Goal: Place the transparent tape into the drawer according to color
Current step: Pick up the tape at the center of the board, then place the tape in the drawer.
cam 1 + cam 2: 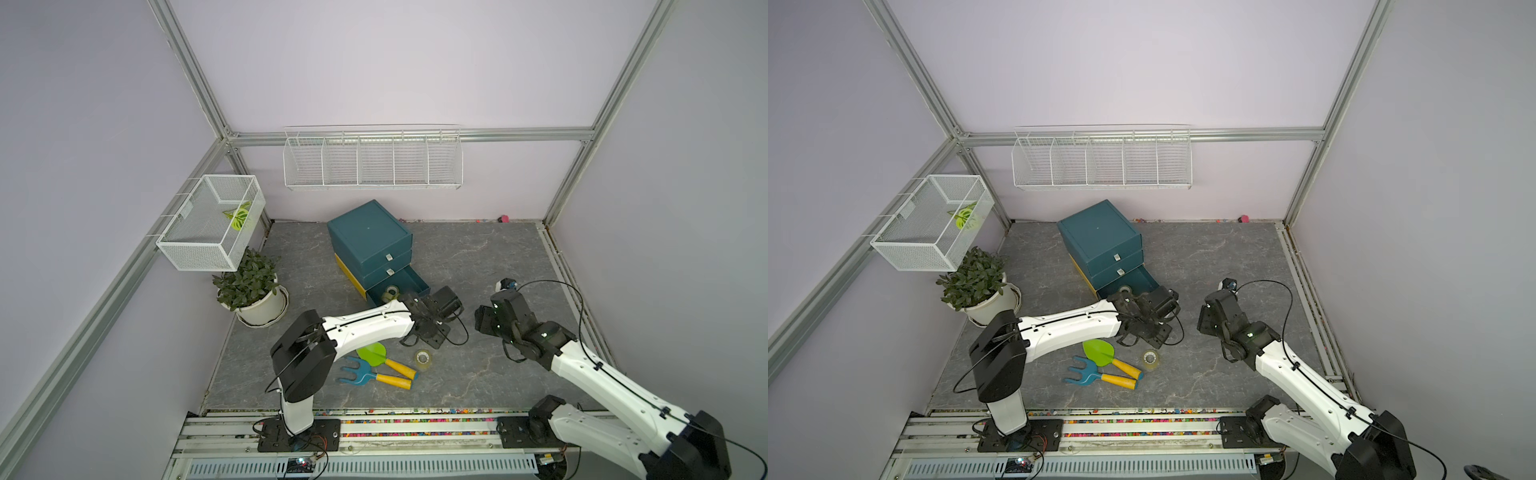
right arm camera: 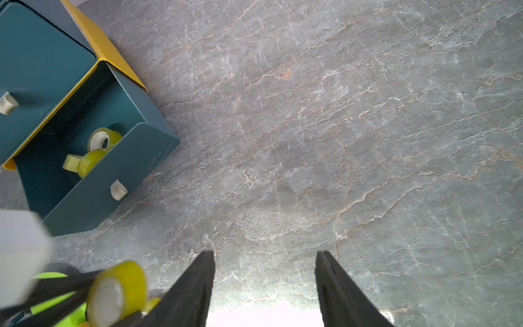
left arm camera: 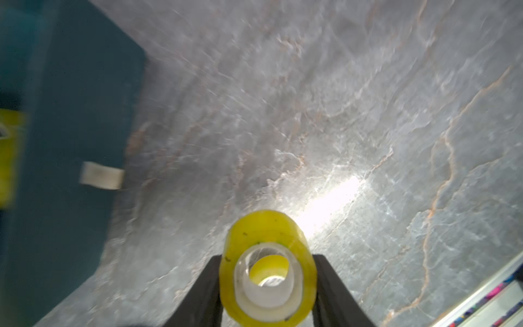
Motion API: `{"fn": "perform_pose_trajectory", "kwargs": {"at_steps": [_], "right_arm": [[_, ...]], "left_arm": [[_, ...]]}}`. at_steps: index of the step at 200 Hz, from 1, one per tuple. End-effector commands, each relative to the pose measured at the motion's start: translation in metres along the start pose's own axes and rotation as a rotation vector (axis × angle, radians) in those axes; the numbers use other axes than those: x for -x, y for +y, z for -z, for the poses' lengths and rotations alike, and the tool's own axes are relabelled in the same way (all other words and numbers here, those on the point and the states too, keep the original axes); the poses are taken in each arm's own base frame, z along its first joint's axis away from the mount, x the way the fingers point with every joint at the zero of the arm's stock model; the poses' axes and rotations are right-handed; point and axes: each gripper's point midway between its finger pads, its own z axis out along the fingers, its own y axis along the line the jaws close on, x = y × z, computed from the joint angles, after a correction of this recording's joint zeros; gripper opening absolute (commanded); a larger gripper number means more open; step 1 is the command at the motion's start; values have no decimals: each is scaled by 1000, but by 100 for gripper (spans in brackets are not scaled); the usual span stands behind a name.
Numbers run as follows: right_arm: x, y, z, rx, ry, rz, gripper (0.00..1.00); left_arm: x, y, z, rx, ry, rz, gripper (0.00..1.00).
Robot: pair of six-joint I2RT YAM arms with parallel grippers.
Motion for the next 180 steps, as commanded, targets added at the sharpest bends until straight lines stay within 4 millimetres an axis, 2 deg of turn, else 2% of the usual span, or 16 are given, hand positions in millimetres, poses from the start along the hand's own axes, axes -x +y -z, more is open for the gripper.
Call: {"fn": "perform_pose_trajectory", "kwargs": {"at_steps": [1,39,101,127,180], "right_arm": [[3,0,1,-4,-2,-14,62],[3,0,0,-3,-2,-17,62],[2,-1,-2,-5,4,-24,62],[3,0,-2,-1,1,-29,62],[0,-2,-3,-6,6,-29,62]], "left_arm": [[14,22,22,32,-64,66,34],[38,57,53,146,-182,136,34],[69,109,85,325,-356,273,33],[80,119,83,389,-397,288,33],[98,124,61,435,-432,273,33]]}}
